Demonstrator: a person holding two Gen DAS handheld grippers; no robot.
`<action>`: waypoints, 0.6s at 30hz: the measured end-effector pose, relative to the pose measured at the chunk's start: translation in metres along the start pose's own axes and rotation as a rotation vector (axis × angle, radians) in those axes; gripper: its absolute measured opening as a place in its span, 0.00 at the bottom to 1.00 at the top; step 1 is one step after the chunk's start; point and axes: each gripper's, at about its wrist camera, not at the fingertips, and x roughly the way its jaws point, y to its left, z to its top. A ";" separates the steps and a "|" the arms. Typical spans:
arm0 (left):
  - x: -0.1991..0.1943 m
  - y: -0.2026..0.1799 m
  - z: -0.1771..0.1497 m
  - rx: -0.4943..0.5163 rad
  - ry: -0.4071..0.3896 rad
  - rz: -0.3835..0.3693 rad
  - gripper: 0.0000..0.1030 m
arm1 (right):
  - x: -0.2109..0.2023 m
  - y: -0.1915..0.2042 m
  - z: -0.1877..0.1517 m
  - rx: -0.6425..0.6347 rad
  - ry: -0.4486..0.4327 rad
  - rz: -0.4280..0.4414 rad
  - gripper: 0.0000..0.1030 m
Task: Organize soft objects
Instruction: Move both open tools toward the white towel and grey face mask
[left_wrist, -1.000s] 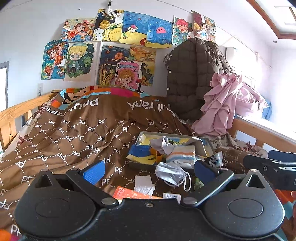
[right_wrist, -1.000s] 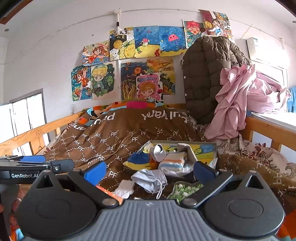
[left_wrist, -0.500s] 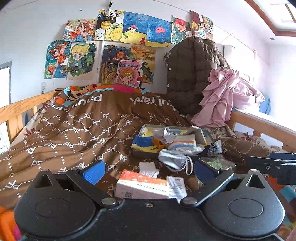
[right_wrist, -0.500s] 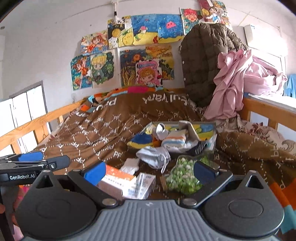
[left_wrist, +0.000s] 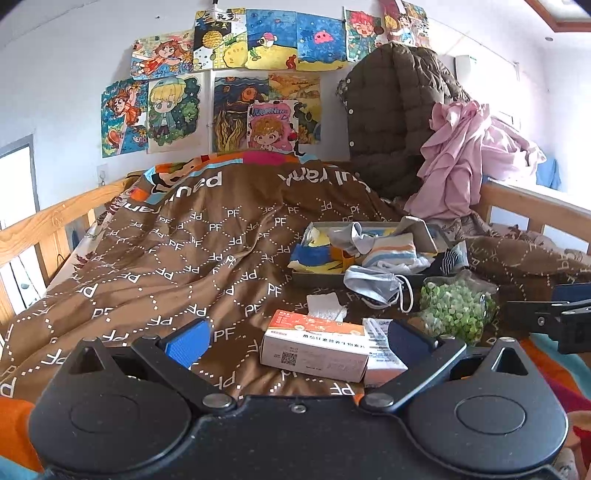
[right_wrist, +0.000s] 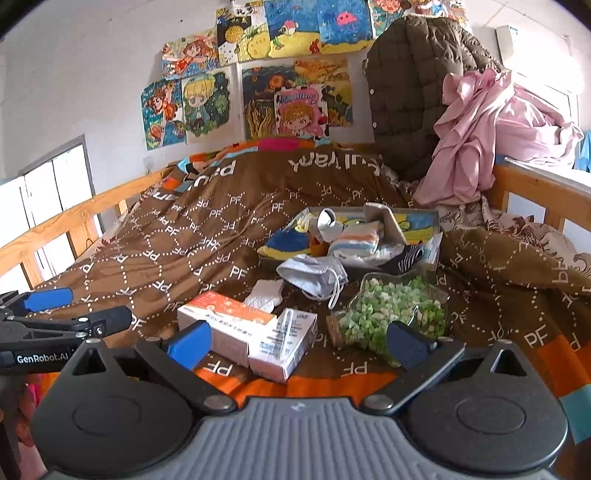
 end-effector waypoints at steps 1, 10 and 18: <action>0.000 -0.001 0.000 0.004 -0.001 -0.002 0.99 | 0.001 0.000 -0.001 -0.003 0.008 0.001 1.00; 0.000 -0.005 -0.002 0.033 -0.010 -0.006 0.99 | 0.012 0.009 -0.004 -0.041 0.057 0.003 1.00; 0.002 -0.002 0.000 0.018 -0.013 0.008 0.99 | 0.017 0.012 -0.004 -0.062 0.069 0.004 1.00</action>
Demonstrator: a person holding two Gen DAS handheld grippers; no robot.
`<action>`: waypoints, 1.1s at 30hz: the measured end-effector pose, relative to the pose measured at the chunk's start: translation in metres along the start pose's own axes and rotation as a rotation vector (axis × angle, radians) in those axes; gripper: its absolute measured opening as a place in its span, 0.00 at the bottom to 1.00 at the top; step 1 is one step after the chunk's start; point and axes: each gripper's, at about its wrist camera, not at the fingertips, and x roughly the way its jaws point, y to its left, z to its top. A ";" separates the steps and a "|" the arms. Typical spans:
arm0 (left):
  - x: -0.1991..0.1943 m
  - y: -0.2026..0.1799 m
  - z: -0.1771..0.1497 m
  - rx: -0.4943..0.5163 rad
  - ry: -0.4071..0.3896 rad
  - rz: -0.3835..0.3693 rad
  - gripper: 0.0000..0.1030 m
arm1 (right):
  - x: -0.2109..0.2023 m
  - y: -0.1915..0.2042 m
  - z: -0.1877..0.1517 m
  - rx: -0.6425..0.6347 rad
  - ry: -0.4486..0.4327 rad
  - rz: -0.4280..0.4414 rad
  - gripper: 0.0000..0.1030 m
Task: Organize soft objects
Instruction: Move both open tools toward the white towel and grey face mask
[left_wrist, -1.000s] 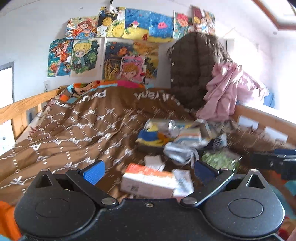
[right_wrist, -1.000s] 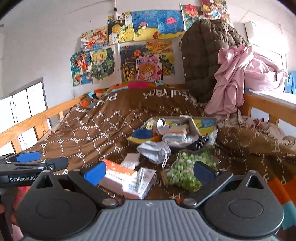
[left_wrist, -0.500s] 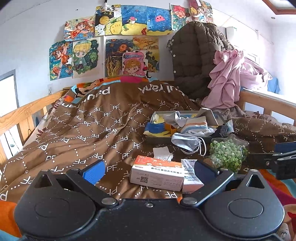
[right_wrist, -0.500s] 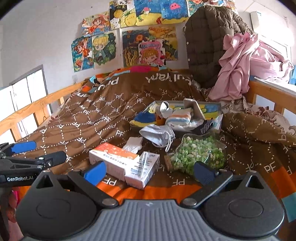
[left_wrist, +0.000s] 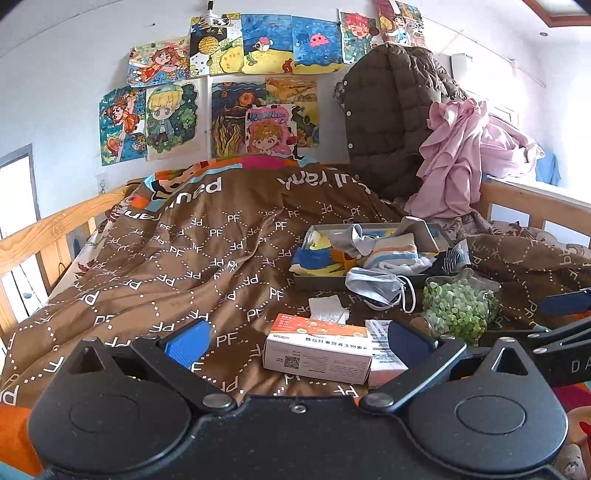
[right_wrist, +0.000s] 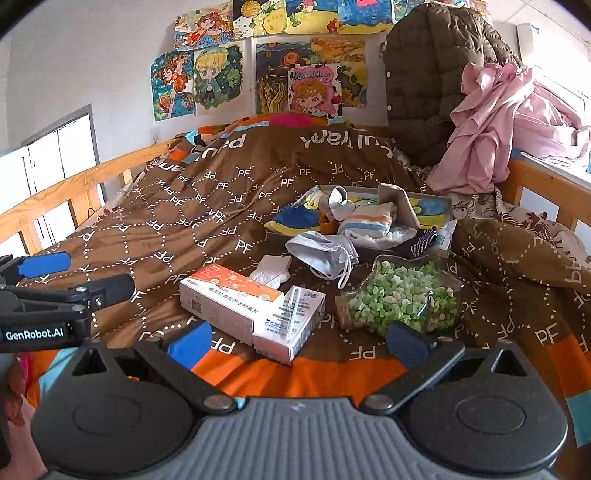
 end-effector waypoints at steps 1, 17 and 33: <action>0.000 0.001 0.000 -0.002 0.001 0.001 0.99 | 0.000 0.000 0.000 -0.001 0.001 0.000 1.00; 0.018 0.022 0.003 -0.108 0.084 0.073 0.99 | 0.012 0.003 0.002 -0.013 0.015 0.003 1.00; 0.038 0.035 0.004 -0.169 0.116 0.118 0.99 | 0.032 0.010 0.031 -0.033 -0.063 0.010 1.00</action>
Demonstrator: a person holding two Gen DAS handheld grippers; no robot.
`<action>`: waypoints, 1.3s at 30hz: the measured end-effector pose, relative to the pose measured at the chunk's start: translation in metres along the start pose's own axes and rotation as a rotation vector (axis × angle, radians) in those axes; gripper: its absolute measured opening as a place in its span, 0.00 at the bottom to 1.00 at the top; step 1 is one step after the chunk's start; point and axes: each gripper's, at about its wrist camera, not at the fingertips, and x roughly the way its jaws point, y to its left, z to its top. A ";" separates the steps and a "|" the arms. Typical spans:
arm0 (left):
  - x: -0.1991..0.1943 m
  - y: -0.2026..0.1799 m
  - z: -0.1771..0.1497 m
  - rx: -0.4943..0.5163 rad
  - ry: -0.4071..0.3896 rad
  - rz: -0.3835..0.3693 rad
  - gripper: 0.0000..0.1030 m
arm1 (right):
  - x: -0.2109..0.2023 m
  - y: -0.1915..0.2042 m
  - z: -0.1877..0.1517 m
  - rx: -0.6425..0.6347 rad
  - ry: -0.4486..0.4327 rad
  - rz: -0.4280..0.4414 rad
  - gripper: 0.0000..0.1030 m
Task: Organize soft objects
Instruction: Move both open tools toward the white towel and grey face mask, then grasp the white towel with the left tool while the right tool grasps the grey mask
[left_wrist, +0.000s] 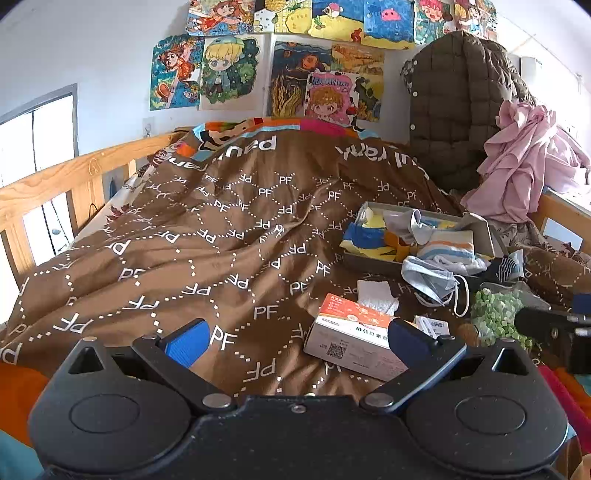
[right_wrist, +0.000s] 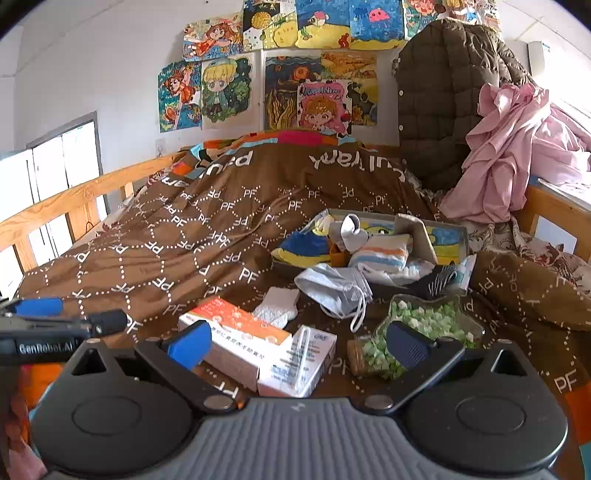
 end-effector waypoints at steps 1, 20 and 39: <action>0.001 0.000 0.000 0.002 0.001 0.001 0.99 | 0.001 0.000 0.001 -0.005 -0.006 -0.001 1.00; 0.035 -0.011 0.013 -0.004 -0.044 -0.074 0.99 | 0.019 -0.019 0.011 0.011 -0.009 -0.054 1.00; 0.153 -0.003 0.043 0.029 0.059 -0.331 0.99 | 0.097 -0.038 0.004 -0.120 0.046 -0.109 1.00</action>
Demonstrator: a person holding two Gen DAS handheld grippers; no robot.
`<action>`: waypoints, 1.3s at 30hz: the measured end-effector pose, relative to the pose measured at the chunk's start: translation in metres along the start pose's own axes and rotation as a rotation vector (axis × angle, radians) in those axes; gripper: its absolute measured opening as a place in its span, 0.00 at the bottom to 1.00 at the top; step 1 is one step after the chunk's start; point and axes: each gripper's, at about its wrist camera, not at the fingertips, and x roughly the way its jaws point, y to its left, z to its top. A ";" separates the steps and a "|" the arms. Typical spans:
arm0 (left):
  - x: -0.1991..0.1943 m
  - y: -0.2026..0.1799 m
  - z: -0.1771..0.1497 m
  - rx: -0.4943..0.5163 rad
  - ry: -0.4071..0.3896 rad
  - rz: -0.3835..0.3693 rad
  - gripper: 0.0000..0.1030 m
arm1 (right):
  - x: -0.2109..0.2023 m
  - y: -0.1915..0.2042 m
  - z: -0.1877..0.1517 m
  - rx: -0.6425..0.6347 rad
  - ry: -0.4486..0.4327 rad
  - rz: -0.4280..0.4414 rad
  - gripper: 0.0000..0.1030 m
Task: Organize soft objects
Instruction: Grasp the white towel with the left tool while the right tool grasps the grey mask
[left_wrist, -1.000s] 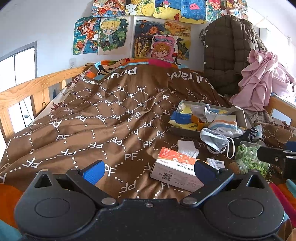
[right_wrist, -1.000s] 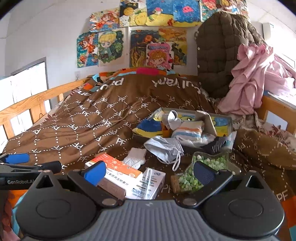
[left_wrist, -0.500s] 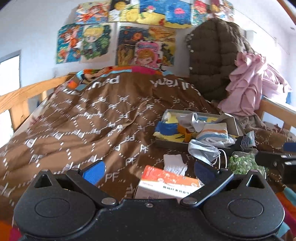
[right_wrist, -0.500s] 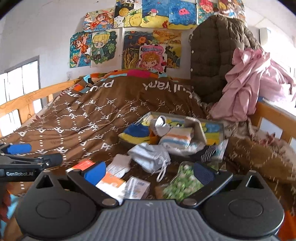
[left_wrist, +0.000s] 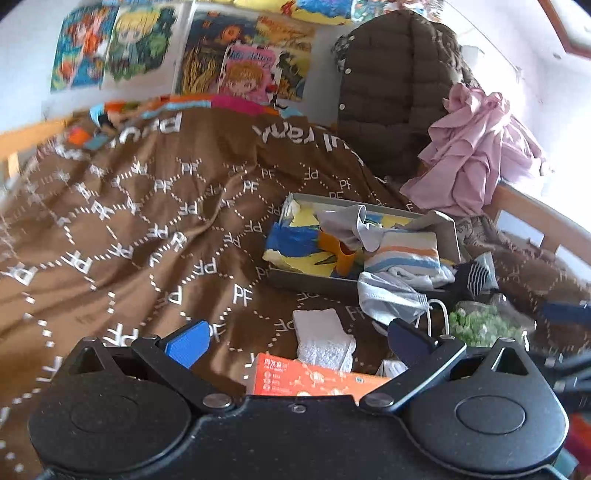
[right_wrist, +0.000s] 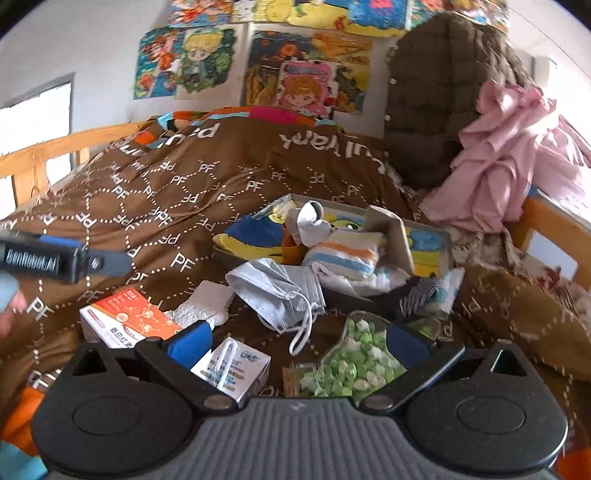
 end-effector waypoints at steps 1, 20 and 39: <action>0.008 0.006 0.003 -0.025 0.019 -0.029 0.99 | 0.005 0.002 0.000 -0.023 -0.003 -0.001 1.00; 0.142 0.055 0.033 -0.174 0.345 -0.370 0.99 | 0.092 0.007 0.029 -0.246 -0.026 0.024 0.99; 0.170 0.001 0.011 0.243 0.519 -0.314 0.93 | 0.145 0.028 0.018 -0.388 0.116 0.032 0.74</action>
